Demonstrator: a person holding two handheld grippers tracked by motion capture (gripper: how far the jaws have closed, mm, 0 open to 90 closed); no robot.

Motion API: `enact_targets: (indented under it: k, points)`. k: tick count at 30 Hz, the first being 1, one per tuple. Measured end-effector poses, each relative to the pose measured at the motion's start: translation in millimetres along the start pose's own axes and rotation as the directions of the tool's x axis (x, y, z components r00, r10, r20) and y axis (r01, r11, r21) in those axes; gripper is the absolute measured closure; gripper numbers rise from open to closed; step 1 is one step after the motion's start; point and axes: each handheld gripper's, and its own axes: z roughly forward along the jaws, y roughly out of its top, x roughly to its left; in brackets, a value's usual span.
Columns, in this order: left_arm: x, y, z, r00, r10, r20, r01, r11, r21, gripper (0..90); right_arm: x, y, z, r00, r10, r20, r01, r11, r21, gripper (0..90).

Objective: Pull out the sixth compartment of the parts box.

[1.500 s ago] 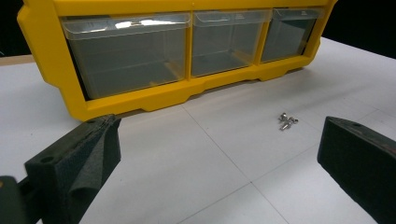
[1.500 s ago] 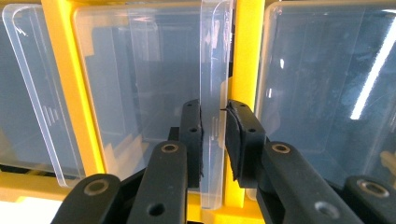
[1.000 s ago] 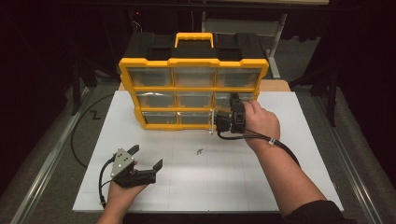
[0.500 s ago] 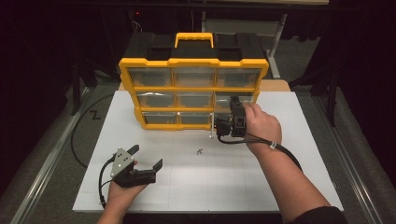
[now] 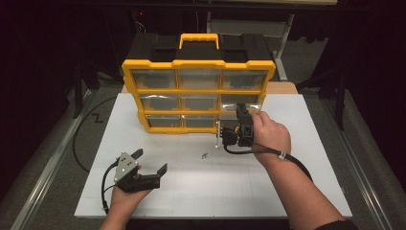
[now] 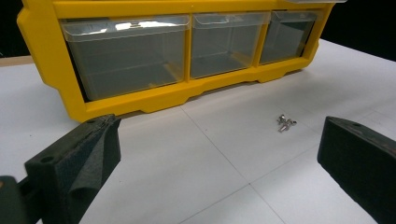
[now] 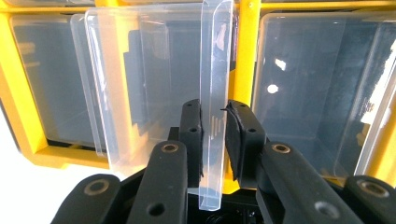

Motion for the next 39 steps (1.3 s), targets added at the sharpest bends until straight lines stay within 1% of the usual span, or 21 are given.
enact_targets:
  k: [4, 6, 8, 9, 12, 15, 19, 20, 22, 23, 24, 25, 27, 29, 30, 31, 35, 39]
  points:
    - [-0.4, -0.1, 0.4, 1.0000, -0.001, 0.001, 0.001, 1.0000, 0.001, 0.3, 0.4, -0.7, -4.1, 1.0000, -0.002, -0.004, 0.002, 1.000, -0.003, 79.2]
    - [-0.2, -0.1, 0.0, 1.0000, 0.004, -0.005, -0.004, 1.0000, 0.005, 0.3, -0.1, -0.7, -5.1, 0.9999, -0.006, -0.008, 0.006, 1.000, -0.005, 79.2]
    - [-0.6, -0.1, 0.5, 1.0000, -0.001, 0.001, 0.001, 1.0000, 0.000, 0.3, 0.4, -0.9, -6.0, 1.0000, 0.000, -0.008, 0.000, 1.000, -0.009, 79.2]
    - [-0.4, 0.0, -0.1, 1.0000, 0.004, -0.005, -0.004, 1.0000, 0.004, 0.3, 0.5, -0.9, -7.4, 1.0000, -0.001, -0.007, 0.001, 1.000, -0.009, 79.2]
    - [-0.5, -0.1, 0.0, 1.0000, 0.004, -0.005, -0.004, 1.0000, 0.004, 0.3, 0.7, -0.8, -9.1, 0.9999, 0.000, -0.010, 0.000, 1.000, -0.004, 79.2]
    - [-0.4, -0.1, 0.1, 1.0000, 0.005, -0.005, -0.005, 1.0000, 0.005, 0.3, 0.0, -1.5, -11.1, 0.9998, -0.011, -0.014, 0.011, 1.000, -0.010, 79.1]
    - [-0.4, -0.2, 1.0, 1.0000, 0.000, 0.001, 0.000, 1.0000, 0.002, 0.3, 1.1, -1.7, -12.7, 0.9999, 0.000, -0.016, 0.000, 1.000, -0.007, 79.1]
    - [-0.2, 0.0, 0.5, 1.0000, 0.004, -0.005, -0.004, 1.0000, 0.003, 0.3, 1.0, -1.8, -13.9, 0.9999, -0.006, -0.014, 0.006, 1.000, -0.010, 79.1]
    - [-0.8, 0.0, 1.1, 1.0000, 0.000, 0.001, 0.000, 1.0000, 0.000, 0.3, 1.2, -1.9, -14.3, 0.9999, -0.005, -0.014, 0.005, 1.000, -0.010, 79.1]
    - [-0.8, 0.0, 0.6, 1.0000, 0.005, -0.004, -0.005, 1.0000, 0.003, 0.3, 1.3, -1.9, -15.2, 0.9998, -0.002, -0.020, 0.002, 1.000, -0.006, 79.1]
    - [-0.8, 0.0, 0.6, 1.0000, 0.005, -0.005, -0.005, 1.0000, 0.003, 0.3, 1.3, -2.0, -15.5, 0.9999, -0.003, -0.016, 0.003, 1.000, -0.009, 79.1]
    - [-0.9, -0.1, 1.0, 1.0000, 0.001, 0.002, -0.001, 1.0000, 0.001, 0.3, 1.4, -2.0, -16.0, 0.9999, -0.003, -0.015, 0.003, 1.000, -0.011, 79.1]
    - [-0.6, 0.0, 0.3, 1.0000, 0.003, -0.005, -0.003, 1.0000, 0.002, 0.3, 1.6, -1.9, -17.4, 0.9998, -0.004, -0.020, 0.004, 1.000, -0.006, 79.0]
    - [-0.6, -0.1, 0.1, 1.0000, 0.004, -0.005, -0.004, 1.0000, 0.004, 0.3, 1.4, -2.1, -18.0, 0.9998, -0.011, -0.015, 0.011, 1.000, -0.011, 79.0]
    - [-0.6, 0.0, 0.0, 1.0000, 0.005, -0.004, -0.005, 1.0000, 0.004, 0.3, 2.2, -2.3, -18.8, 0.9999, -0.001, -0.017, 0.001, 1.000, -0.009, 79.0]
    - [-0.7, 0.0, -0.1, 1.0000, 0.004, -0.004, -0.004, 1.0000, 0.003, 0.3, 2.0, -2.1, -20.1, 0.9998, -0.007, -0.019, 0.007, 1.000, -0.006, 79.0]
    - [-1.0, 0.0, 0.1, 1.0000, 0.004, -0.004, -0.004, 1.0000, 0.003, 0.3, 2.7, -2.3, -21.6, 0.9998, -0.002, -0.020, 0.002, 1.000, -0.005, 79.1]
    - [-1.2, 0.1, -0.1, 1.0000, 0.004, -0.003, -0.004, 1.0000, 0.002, 0.3, 2.6, -2.4, -23.6, 0.9998, -0.008, -0.021, 0.008, 1.000, -0.008, 79.1]
